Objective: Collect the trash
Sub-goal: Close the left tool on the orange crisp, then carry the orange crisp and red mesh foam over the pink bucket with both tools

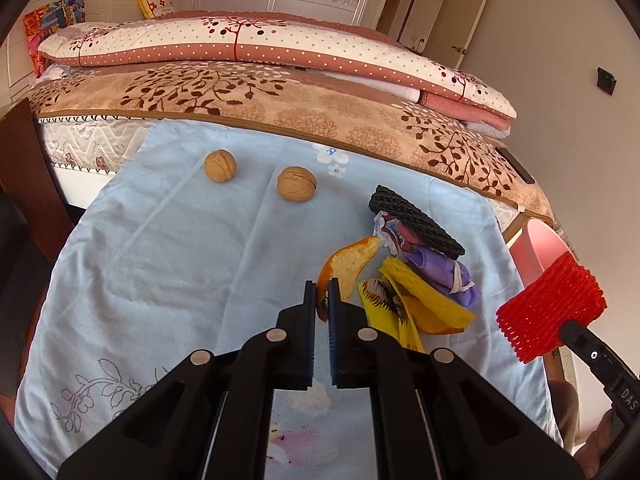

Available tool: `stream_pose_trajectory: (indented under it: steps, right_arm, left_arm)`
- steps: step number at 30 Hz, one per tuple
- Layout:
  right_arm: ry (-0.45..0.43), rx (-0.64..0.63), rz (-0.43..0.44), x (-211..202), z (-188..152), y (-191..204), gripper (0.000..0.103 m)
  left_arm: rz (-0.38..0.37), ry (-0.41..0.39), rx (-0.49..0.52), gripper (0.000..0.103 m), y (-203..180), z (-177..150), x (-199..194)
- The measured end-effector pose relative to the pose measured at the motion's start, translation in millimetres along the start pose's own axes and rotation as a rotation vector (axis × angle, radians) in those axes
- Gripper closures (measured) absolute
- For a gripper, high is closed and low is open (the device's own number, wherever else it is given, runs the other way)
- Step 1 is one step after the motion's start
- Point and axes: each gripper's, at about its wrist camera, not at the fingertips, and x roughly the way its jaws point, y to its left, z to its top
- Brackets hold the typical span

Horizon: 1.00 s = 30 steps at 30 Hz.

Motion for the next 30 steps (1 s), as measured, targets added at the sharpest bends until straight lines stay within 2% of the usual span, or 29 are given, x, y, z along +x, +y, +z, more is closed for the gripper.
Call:
stream_pose_trajectory:
  steps: [7, 16, 30]
  right_arm:
    - [-0.011, -0.013, 0.008, -9, -4, 8, 0.092]
    - [-0.043, -0.008, 0.004, -24, -4, 9, 0.092]
    - [-0.077, 0.019, -0.019, -39, -3, -2, 0.092]
  left_arm:
    - [-0.027, -0.038, 0.001, 0.098, -5, -2, -28]
    - [-0.07, -0.071, 0.049, 0.098, -26, -3, -49]
    - [-0.149, -0.062, 0.11, 0.098, -68, -9, -52]
